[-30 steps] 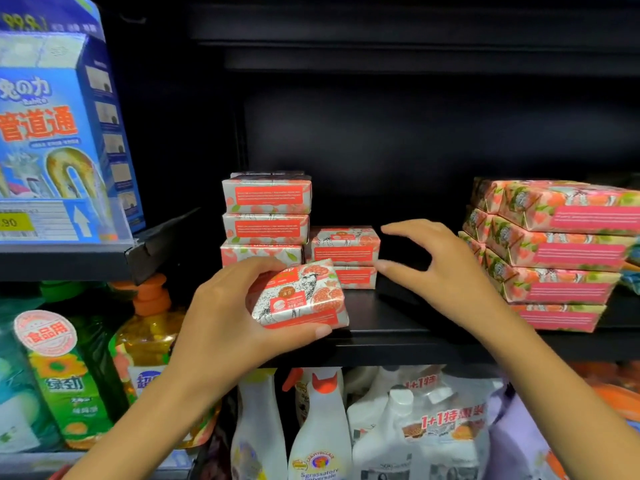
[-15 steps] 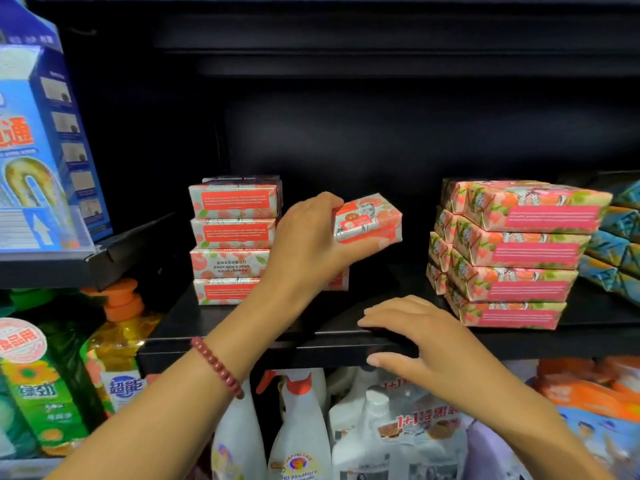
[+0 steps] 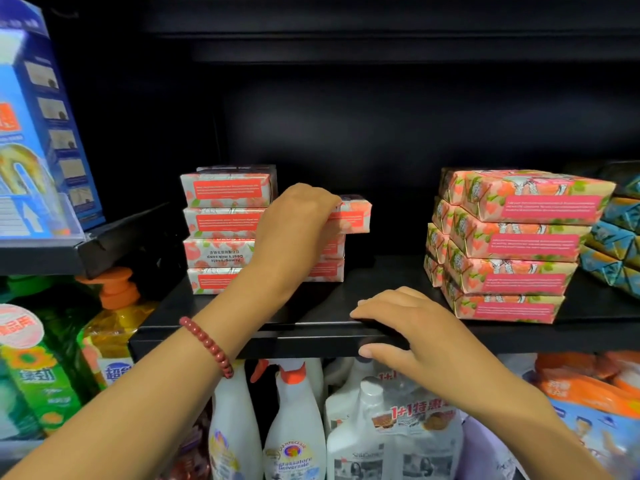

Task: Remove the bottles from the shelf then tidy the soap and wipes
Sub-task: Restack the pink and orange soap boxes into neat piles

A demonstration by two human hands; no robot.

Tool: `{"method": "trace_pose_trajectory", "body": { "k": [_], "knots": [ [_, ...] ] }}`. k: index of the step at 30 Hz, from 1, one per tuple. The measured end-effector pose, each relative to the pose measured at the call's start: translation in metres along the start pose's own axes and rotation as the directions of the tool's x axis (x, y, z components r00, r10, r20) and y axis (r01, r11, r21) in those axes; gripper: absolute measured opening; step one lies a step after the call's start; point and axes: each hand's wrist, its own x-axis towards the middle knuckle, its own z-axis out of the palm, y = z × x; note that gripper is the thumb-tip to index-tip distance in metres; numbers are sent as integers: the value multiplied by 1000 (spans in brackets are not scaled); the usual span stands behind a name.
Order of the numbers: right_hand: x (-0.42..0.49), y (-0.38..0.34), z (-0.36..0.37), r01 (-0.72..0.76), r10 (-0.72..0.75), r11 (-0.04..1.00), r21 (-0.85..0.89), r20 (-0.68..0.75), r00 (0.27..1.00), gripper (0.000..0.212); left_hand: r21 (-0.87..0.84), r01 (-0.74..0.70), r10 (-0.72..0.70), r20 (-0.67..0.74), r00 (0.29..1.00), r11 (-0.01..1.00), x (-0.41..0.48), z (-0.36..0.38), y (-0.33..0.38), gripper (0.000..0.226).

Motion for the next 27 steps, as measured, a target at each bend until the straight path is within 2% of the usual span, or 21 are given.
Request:
{"method": "trace_pose_trajectory", "body": {
  "k": [3, 8, 15, 19, 27],
  "knots": [
    [-1, 0, 0, -4, 4, 1000, -3, -10, 1000, 41, 102, -23, 26, -31, 999, 994, -6, 1, -4, 20],
    [-2, -2, 0, -1, 1, 1000, -20, 3, 1000, 41, 247, -32, 40, -27, 999, 968, -17, 2, -4, 43],
    [-2, -4, -1, -10, 10, 1000, -18, 10, 1000, 40, 215, -102, 114, -42, 993, 971, -21, 4, -14, 53],
    [-3, -4, -2, -11, 12, 1000, -15, 11, 1000, 41, 207, -119, 127, -24, 992, 971, -25, 1, -19, 50],
    [-4, -2, -1, -2, 2, 1000, -6, -3, 1000, 42, 196, -115, 114, 14, 993, 974, -27, -1, -16, 61]
  ]
}}
